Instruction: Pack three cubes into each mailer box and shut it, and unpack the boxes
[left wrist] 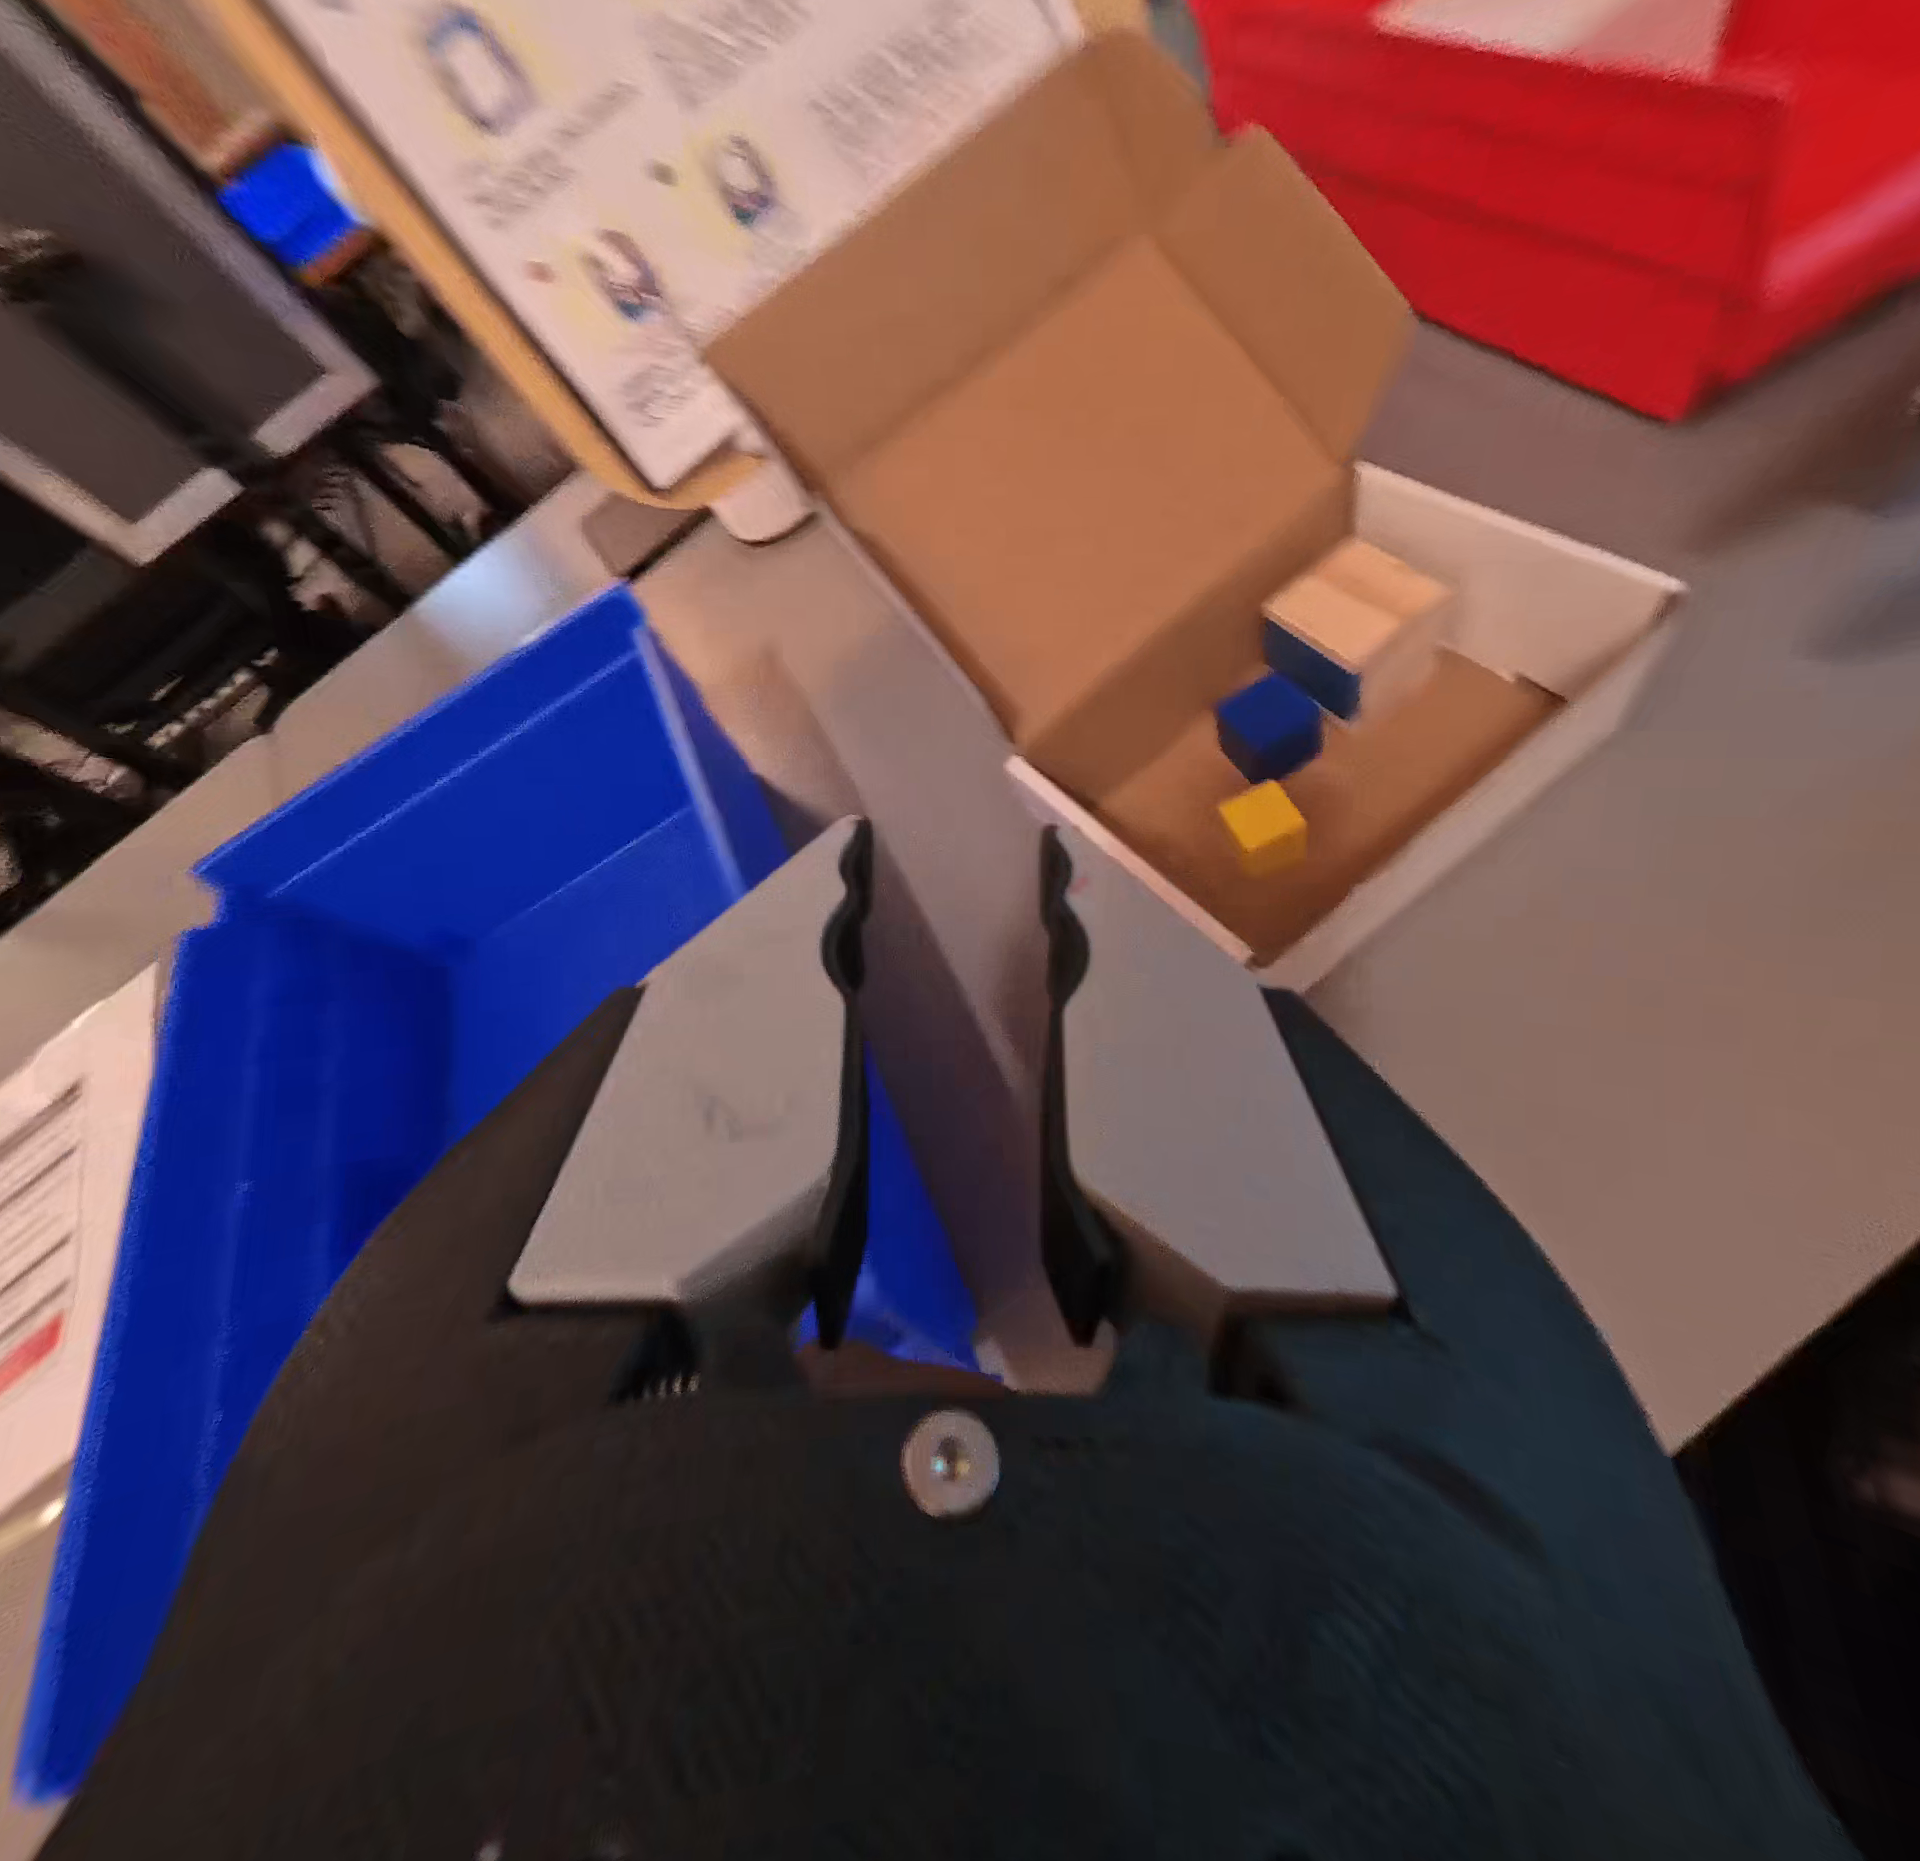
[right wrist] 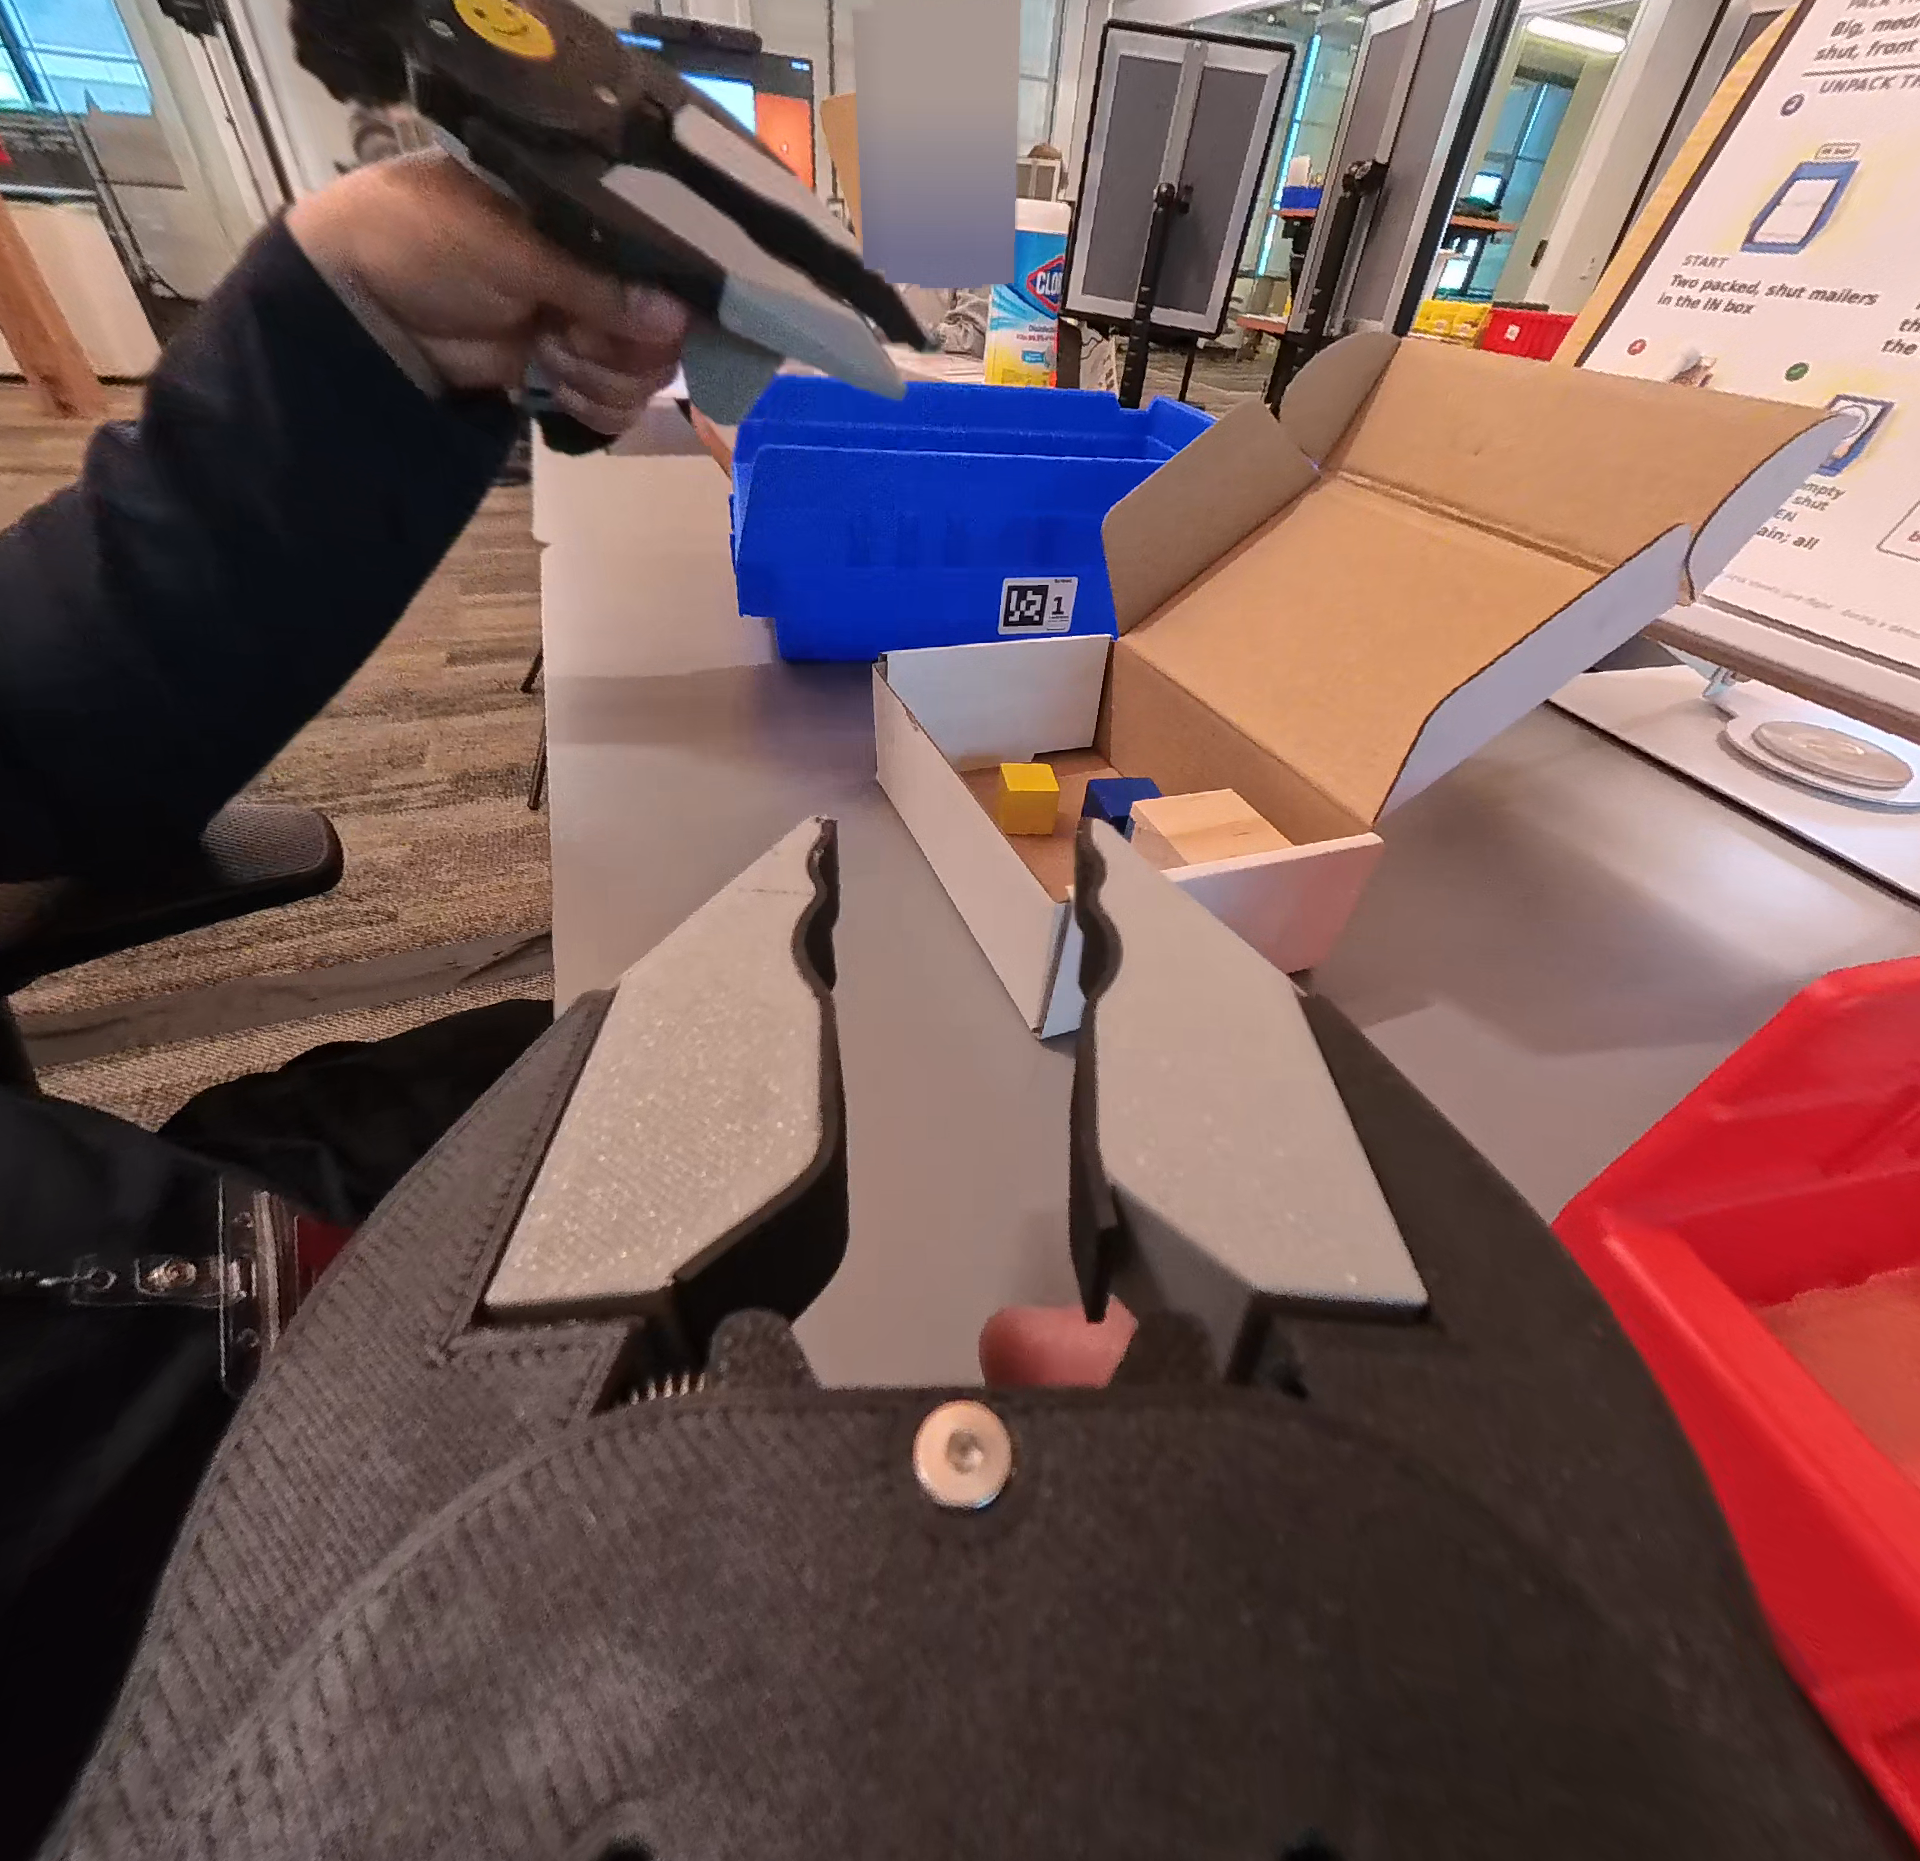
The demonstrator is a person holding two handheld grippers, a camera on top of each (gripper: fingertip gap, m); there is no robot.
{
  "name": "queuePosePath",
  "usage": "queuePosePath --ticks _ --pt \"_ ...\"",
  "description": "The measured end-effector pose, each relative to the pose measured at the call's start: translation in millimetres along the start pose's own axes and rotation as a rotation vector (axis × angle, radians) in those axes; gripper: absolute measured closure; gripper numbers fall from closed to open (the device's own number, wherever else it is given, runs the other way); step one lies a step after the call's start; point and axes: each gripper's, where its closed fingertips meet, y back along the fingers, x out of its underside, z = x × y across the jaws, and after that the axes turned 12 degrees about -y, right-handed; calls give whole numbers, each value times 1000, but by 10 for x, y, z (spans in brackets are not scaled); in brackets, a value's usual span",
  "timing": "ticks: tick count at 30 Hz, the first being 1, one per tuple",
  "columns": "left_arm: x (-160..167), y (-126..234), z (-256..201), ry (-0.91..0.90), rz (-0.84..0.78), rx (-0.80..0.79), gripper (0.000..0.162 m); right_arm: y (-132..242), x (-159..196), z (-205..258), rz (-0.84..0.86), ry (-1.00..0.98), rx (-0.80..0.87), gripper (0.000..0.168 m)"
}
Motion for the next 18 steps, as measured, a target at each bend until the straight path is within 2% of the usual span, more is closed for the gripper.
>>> queuePosePath --ticks 2,5,7,8,9,10,18 --pt "103 64 96 64 9 -16 133 -3 -1 -19 0 -2 8 125" --pt "509 -67 147 103 170 -26 108 -8 1 -39 4 -13 12 125" --pt "711 -160 140 104 254 -18 108 -3 -5 -47 -2 -13 18 125" --pt "776 -212 187 107 276 -48 117 -3 -5 -50 -2 -12 21 125" --pt "827 -269 222 112 289 -65 146 -5 -4 -53 -1 -12 24 125" --pt "876 -324 278 131 303 -97 159 -6 -2 -55 0 -11 26 125" --pt "1085 -424 672 310 281 -265 161 -5 -3 -58 -1 -3 34 126"
